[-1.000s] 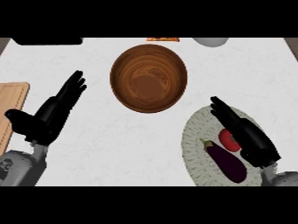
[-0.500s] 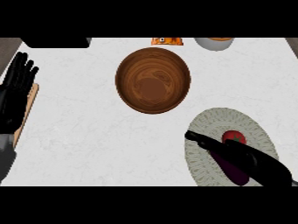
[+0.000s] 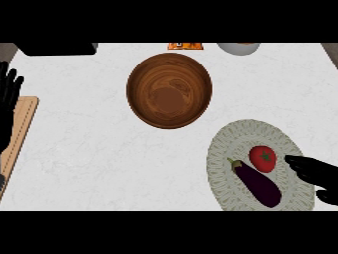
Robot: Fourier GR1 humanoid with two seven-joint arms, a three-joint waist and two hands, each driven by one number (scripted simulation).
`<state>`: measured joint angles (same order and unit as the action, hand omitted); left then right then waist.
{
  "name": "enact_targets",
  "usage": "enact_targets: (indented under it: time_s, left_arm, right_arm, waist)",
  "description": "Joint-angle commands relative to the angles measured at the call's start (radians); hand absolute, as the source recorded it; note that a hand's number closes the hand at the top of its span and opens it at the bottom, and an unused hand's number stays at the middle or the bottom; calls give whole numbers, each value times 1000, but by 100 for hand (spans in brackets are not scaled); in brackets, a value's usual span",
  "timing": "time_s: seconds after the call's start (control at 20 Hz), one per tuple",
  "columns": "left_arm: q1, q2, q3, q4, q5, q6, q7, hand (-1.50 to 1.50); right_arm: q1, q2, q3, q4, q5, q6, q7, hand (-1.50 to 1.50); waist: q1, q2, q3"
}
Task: Pick the tomato from the placemat and place it in the bowl
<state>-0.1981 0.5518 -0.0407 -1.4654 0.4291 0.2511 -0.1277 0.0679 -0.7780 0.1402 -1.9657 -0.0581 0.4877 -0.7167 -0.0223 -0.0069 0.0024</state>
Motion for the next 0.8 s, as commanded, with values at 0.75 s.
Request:
enact_targets:
  time_s: [0.75]
  left_arm:
    - [-36,-16,24,-3,-21,-23,37,0]
  right_arm:
    - [11,-523,-146,87,421,-14,-252,-150]
  waist:
    - [23,7,-1]
